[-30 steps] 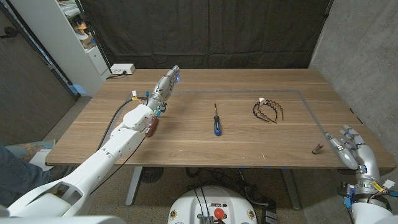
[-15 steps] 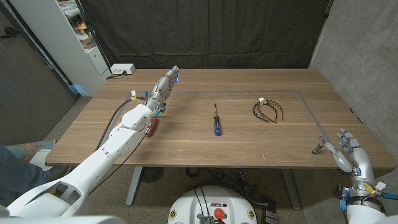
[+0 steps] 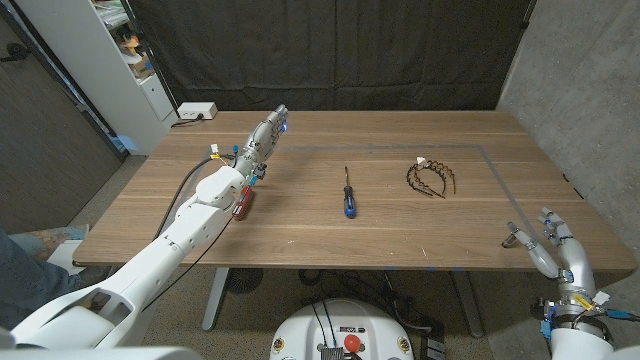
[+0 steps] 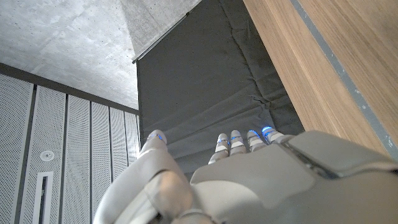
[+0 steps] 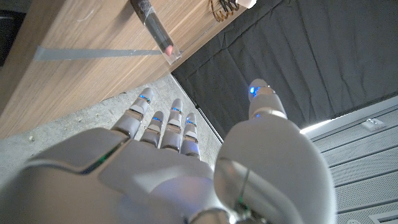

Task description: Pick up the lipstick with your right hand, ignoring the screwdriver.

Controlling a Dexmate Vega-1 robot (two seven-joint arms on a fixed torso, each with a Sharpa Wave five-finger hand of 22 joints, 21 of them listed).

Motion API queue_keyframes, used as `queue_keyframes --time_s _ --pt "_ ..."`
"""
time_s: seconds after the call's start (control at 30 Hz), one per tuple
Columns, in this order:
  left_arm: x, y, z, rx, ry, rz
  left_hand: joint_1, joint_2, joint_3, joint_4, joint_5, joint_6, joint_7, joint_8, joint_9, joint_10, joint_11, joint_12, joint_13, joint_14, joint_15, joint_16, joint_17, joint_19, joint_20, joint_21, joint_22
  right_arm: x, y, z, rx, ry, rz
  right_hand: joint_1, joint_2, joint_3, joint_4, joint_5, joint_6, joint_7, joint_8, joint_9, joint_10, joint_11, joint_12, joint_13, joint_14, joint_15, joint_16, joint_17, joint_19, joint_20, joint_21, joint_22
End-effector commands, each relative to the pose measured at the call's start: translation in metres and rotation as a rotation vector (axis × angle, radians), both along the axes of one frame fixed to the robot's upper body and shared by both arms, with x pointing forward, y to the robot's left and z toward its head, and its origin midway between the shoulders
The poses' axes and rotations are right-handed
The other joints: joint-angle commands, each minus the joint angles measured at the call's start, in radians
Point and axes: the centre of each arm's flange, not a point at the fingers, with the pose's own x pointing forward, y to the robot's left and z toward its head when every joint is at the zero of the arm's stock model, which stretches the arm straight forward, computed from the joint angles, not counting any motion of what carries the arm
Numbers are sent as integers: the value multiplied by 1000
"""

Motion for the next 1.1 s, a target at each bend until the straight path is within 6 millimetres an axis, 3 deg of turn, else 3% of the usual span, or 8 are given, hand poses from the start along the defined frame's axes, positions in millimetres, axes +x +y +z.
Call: queue_keyframes --time_s 0.03,0.63,1.1 --pt "2 0 -1 0 7 2 4 8 4 -7 -2 -2 -7 -2 3 -5 -6 -4 2 -11 -6 2 3 -60 8 2 2 6 -1 -5 -20 6 -59 20 -2 -2 -4 13 11 -3 2 0 14 -4 2 -1 18 -4 9 -2 9 -13 6 2" --pt "-1 -12 8 34 -2 0 3 9 2 -8 -2 -1 -8 -2 3 -6 -7 -4 2 -12 -5 2 3 -63 13 2 3 19 -1 -32 50 -35 -111 59 -20 -21 0 45 37 0 5 0 73 -29 11 -2 87 -58 27 -5 60 -45 20 2" --pt "-4 -14 10 46 -1 11 2 10 2 -9 -2 -2 -9 -2 3 -6 -8 -4 2 -12 -6 2 3 -65 14 3 3 31 -4 -40 73 -36 -111 64 -18 -36 9 59 69 -10 12 1 85 -54 7 -2 115 -91 32 -4 76 -46 21 3"
